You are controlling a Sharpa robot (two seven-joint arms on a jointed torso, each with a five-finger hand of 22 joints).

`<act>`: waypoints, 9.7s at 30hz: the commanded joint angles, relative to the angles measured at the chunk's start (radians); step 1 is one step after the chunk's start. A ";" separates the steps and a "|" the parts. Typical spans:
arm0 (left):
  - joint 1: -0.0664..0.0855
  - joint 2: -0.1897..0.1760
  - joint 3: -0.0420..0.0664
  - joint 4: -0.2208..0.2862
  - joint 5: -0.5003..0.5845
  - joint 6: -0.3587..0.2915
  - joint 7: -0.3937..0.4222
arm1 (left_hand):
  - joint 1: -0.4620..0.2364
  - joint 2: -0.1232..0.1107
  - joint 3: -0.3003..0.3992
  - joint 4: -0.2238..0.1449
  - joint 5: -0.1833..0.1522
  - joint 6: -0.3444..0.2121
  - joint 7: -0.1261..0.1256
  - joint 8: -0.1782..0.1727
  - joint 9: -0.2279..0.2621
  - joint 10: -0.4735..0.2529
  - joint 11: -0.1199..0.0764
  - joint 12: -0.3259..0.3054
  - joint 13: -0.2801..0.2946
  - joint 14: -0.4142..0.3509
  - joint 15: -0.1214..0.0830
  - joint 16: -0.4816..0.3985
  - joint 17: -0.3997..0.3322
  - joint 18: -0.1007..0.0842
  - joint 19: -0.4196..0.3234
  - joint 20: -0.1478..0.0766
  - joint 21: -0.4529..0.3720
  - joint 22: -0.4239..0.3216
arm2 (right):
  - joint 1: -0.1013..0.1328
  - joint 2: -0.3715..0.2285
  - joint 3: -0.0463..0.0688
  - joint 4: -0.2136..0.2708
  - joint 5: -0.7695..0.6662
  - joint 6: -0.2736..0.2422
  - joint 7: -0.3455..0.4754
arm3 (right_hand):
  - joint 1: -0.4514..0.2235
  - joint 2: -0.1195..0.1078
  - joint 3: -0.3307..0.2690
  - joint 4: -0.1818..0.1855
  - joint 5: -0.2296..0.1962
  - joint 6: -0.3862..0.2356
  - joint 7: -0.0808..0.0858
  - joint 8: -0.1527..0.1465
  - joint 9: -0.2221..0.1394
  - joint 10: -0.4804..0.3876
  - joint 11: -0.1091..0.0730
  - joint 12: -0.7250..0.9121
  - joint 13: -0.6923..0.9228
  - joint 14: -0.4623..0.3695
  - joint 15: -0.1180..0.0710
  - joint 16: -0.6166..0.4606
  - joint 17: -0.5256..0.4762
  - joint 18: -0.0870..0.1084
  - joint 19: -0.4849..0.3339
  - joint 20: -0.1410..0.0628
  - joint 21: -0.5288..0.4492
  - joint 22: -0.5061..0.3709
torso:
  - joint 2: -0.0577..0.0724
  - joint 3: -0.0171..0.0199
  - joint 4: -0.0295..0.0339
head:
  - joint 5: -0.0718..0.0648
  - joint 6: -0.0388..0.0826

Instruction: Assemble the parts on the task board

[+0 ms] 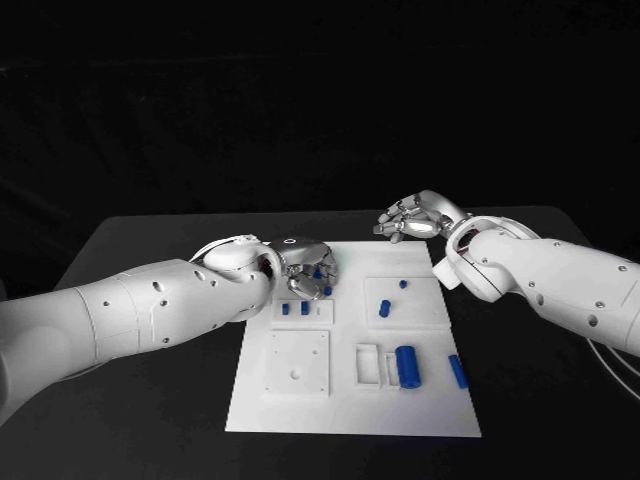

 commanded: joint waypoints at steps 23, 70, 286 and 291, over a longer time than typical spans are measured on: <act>-0.007 0.013 -0.002 -0.004 -0.019 0.090 -0.031 | -0.035 0.034 -0.013 0.020 -0.008 0.039 -0.011 0.021 -0.031 0.091 -0.026 -0.011 -0.007 0.054 -0.023 0.045 0.013 0.044 0.046 -0.039 0.034 0.014 | 0.000 -0.002 0.001 0.004 -0.001 0.010 0.011 | -0.009 0.002 -0.005 -0.003 0.005 -0.007 0.003 0.005 -0.002 -0.007 0.000 0.006 -0.002 0.000 0.002 -0.004 0.002 0.007 -0.008 -0.001 -0.007 0.002 | 0.000 0.0000 -0.0003 | -0.006 -0.007; -0.018 -0.009 0.010 -0.009 0.081 -0.063 0.013 | -0.043 0.095 0.018 0.014 0.010 0.124 -0.042 0.071 -0.051 0.245 -0.072 -0.053 -0.010 0.156 -0.069 0.087 0.021 0.054 0.121 -0.080 0.071 0.020 | 0.000 0.001 0.001 -0.002 -0.001 0.011 0.012 | -0.008 0.002 -0.004 -0.004 0.006 -0.006 0.003 0.007 -0.002 -0.007 -0.001 0.007 -0.003 0.001 0.002 -0.005 0.003 0.007 -0.008 -0.001 -0.007 0.002 | -0.001 -0.0007 0.0001 | -0.003 -0.004; -0.018 -0.333 0.059 0.199 1.192 -0.050 0.239 | -0.099 0.053 -0.077 -0.005 -0.010 -0.030 0.012 0.085 -0.137 0.200 -0.010 -0.162 -0.007 -0.083 0.074 -0.553 -0.196 -0.036 -0.138 0.050 -0.261 -0.110 | -0.051 -0.141 -0.023 0.188 -0.789 0.177 -0.119 | 0.168 -0.058 0.060 -0.019 -0.111 0.101 -0.047 0.051 0.016 0.119 -0.015 -0.216 -0.078 0.197 -0.083 0.161 0.159 0.007 0.279 -0.108 0.078 0.001 | -0.022 -0.0151 0.0041 | -0.073 0.022; -0.018 -0.334 0.059 0.204 1.192 -0.050 0.238 | -0.098 0.055 -0.079 -0.005 -0.009 -0.032 0.012 0.087 -0.138 0.201 -0.009 -0.167 -0.009 -0.081 0.078 -0.572 -0.195 -0.033 -0.140 0.055 -0.265 -0.109 | -0.056 -0.137 -0.026 0.194 -0.809 0.181 -0.127 | 0.174 -0.065 0.098 -0.016 -0.136 0.111 -0.049 0.051 0.014 0.140 -0.018 -0.236 -0.085 0.202 -0.084 0.163 0.158 0.007 0.285 -0.108 0.078 0.003 | -0.022 -0.0149 0.0037 | -0.072 0.021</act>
